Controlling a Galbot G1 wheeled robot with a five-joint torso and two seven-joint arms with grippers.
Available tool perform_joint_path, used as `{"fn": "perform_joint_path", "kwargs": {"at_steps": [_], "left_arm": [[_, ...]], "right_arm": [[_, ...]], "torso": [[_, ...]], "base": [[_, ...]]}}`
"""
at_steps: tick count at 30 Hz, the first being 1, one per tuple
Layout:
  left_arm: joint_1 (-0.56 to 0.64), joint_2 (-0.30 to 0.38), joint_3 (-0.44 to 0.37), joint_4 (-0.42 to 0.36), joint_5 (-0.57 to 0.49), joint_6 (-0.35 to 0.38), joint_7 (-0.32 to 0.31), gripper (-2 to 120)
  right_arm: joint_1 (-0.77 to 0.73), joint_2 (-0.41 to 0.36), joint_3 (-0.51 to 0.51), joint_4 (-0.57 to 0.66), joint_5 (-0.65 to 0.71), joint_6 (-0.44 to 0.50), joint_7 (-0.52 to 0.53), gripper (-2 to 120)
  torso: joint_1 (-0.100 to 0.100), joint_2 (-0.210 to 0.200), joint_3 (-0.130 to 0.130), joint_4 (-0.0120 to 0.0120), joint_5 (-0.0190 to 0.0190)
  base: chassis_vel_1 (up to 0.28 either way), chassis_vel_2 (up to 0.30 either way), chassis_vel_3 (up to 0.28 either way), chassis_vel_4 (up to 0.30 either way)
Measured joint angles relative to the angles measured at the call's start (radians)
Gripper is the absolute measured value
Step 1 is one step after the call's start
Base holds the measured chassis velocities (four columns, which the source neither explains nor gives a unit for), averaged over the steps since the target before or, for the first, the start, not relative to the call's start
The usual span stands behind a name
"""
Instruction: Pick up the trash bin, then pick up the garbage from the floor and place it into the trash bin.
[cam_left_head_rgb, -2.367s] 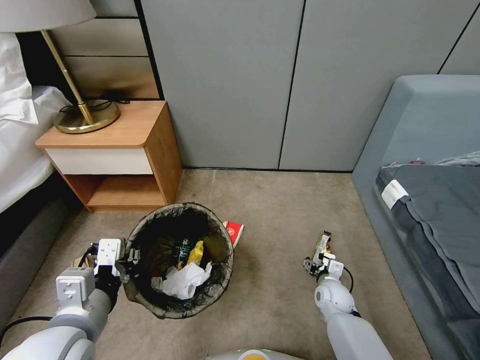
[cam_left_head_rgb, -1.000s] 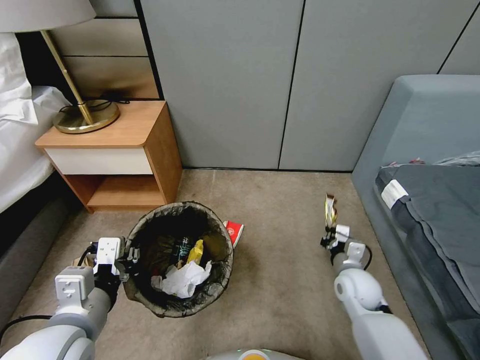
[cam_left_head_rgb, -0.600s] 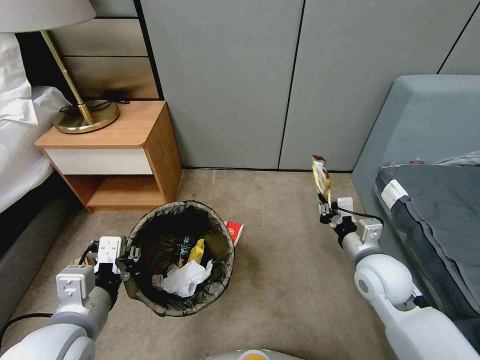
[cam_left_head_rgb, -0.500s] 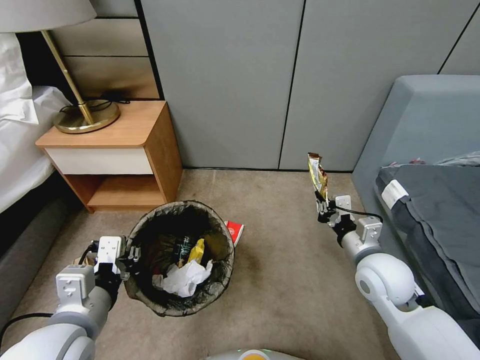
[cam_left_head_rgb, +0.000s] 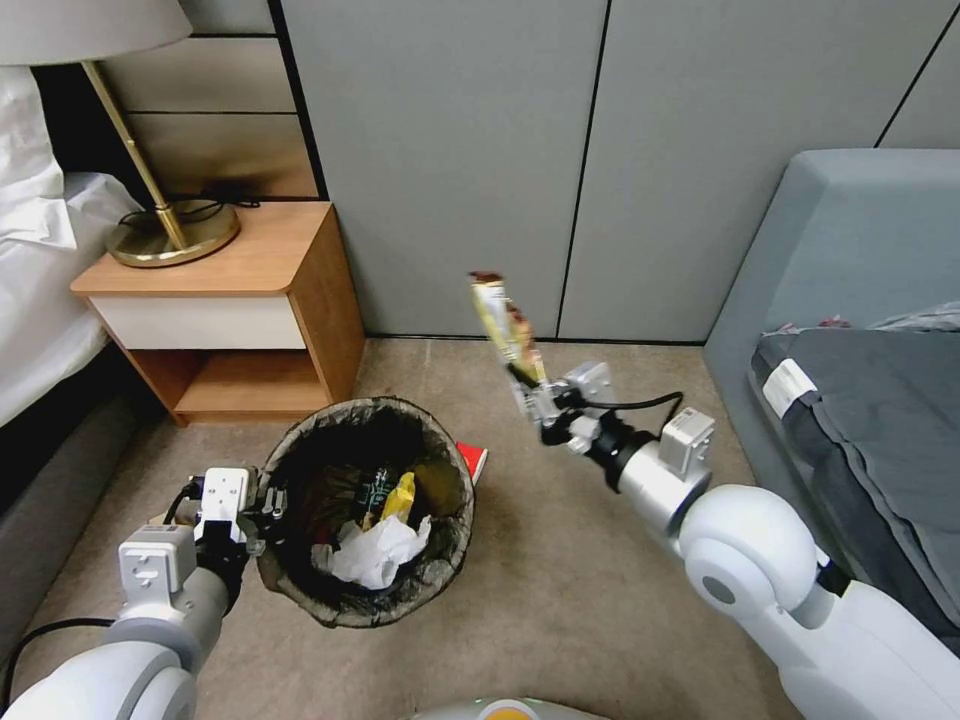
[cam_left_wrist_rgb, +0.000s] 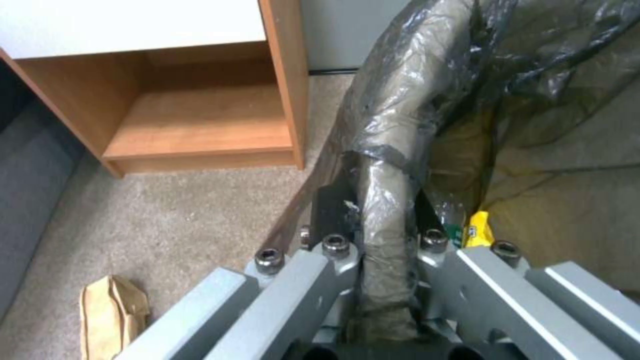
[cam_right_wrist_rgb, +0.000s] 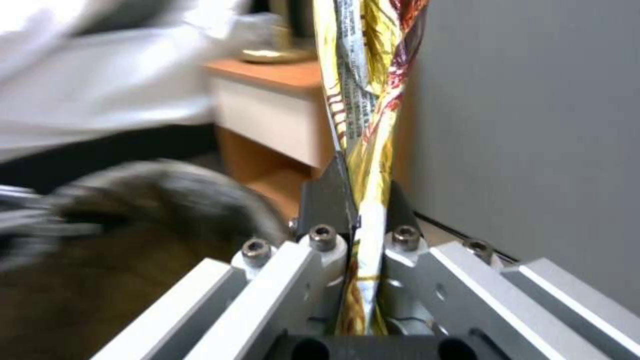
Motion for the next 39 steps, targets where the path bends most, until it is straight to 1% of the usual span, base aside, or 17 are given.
{"fn": "perform_joint_path", "kwargs": {"at_steps": [2, 3, 5, 6, 10, 11, 12, 13, 16, 20, 29, 31, 32, 34, 36, 38, 39], "left_arm": [[-0.001, 0.0, 0.0, 0.0, 0.0, 0.001, -0.003, 1], [-0.001, 0.0, 0.0, 0.0, 0.0, 0.001, -0.003, 1], [-0.001, 0.0, 0.0, 0.0, 0.0, 0.002, -0.004, 1], [-0.001, 0.001, 0.0, 0.0, 0.001, 0.003, -0.006, 1], [-0.001, 0.0, 0.003, 0.0, 0.004, 0.005, -0.007, 1], [-0.001, 0.0, 0.004, 0.0, 0.005, 0.006, -0.008, 1], [-0.001, 0.0, 0.005, 0.0, 0.007, 0.01, -0.01, 1], [-0.001, 0.0, 0.005, 0.0, 0.007, 0.01, -0.01, 1], [-0.001, 0.001, 0.007, 0.0, 0.009, 0.014, -0.011, 1], [-0.003, 0.002, 0.007, 0.0, 0.009, 0.016, -0.011, 1], [-0.01, 0.006, 0.008, 0.0, 0.008, 0.016, -0.011, 1], [-0.012, 0.006, 0.008, 0.0, 0.007, 0.016, -0.011, 1], [-0.013, 0.006, 0.009, 0.0, 0.007, 0.016, -0.011, 1], [-0.013, 0.006, 0.009, 0.0, 0.007, 0.016, -0.011, 1], [-0.014, 0.006, 0.009, 0.0, 0.007, 0.016, -0.011, 1], [-0.014, 0.006, 0.009, 0.0, 0.007, 0.016, -0.011, 1], [-0.015, 0.005, 0.009, 0.0, 0.007, 0.016, -0.011, 1]], "right_arm": [[0.058, -0.003, -0.072, 0.008, 0.03, -0.001, -0.014, 0], [0.058, -0.003, -0.072, 0.008, 0.03, -0.001, -0.014, 0], [0.092, -0.004, -0.109, 0.011, 0.047, -0.006, -0.013, 0], [0.124, -0.004, -0.15, 0.013, 0.061, -0.011, -0.009, 0], [0.158, -0.004, -0.197, 0.014, 0.071, -0.018, 0.001, 0], [0.179, -0.002, -0.23, 0.014, 0.077, -0.023, 0.011, 0], [0.213, 0.004, -0.29, 0.016, 0.088, -0.034, 0.03, 0], [0.213, 0.004, -0.29, 0.016, 0.088, -0.034, 0.03, 0], [0.246, 0.017, -0.355, 0.017, 0.105, -0.053, 0.067, 0], [0.256, 0.018, -0.389, 0.015, 0.105, -0.07, 0.085, 0], [0.254, 0.018, -0.418, -0.01, 0.083, -0.087, 0.104, 0], [0.248, 0.018, -0.421, -0.01, 0.066, -0.111, 0.119, 0], [0.244, 0.018, -0.423, -0.011, 0.058, -0.118, 0.13, 5], [0.243, 0.019, -0.424, -0.011, 0.057, -0.12, 0.137, 7], [0.241, 0.021, -0.424, -0.01, 0.061, -0.125, 0.153, 18], [0.24, 0.021, -0.424, -0.009, 0.063, -0.126, 0.155, 22], [0.238, 0.021, -0.424, -0.006, 0.066, -0.127, 0.156, 28]], "torso": [[0.0, 0.0, 0.0, -0.0001, 0.0002], [0.0, 0.0, 0.0, -0.0001, 0.0002], [0.0, 0.0, 0.0, 0.0001, 0.0], [0.0, 0.0, 0.0, 0.0001, -0.0001], [0.0, 0.0, 0.0, 0.0001, 0.0], [0.0, 0.0, 0.0, 0.0001, 0.0], [0.0, 0.0, 0.0, -0.0002, 0.0], [0.0, 0.0, 0.0, -0.0002, 0.0], [0.0, 0.0, 0.0, 0.0001, 0.0001], [0.0, 0.0, 0.0, 0.0, 0.0], [0.0, 0.0, 0.0, 0.0, 0.0001], [0.0, 0.0, 0.0, 0.0, 0.0001], [0.0, 0.0, 0.0, -0.0001, 0.0001], [0.0, 0.0, 0.0, -0.0001, 0.0001], [0.0, 0.0, 0.0, 0.0, 0.0001], [0.0, 0.0, 0.0, 0.0, 0.0001], [0.0, 0.0, 0.0, 0.0, 0.0001]], "base": [[0.0, 0.0, 0.0, 0.0], [0.0, 0.0, 0.0, 0.0], [0.0, 0.0, 0.0, 0.0], [0.0, 0.0, 0.0, 0.0], [0.0, 0.0, 0.0, 0.0], [0.0, 0.0, 0.0, 0.0], [0.0, 0.0, 0.0, 0.0], [0.0, 0.0, 0.0, 0.0], [0.0, 0.0, 0.0, 0.0], [0.0, 0.0, 0.0, 0.0], [0.0, 0.0, 0.0, 0.0], [0.0, 0.0, 0.0, 0.0], [0.0, 0.0, 0.0, 0.0], [0.0, 0.0, 0.0, 0.0], [0.0, 0.0, 0.0, 0.0], [0.0, 0.0, 0.0, 0.0], [0.0, 0.0, 0.0, 0.0]]}}
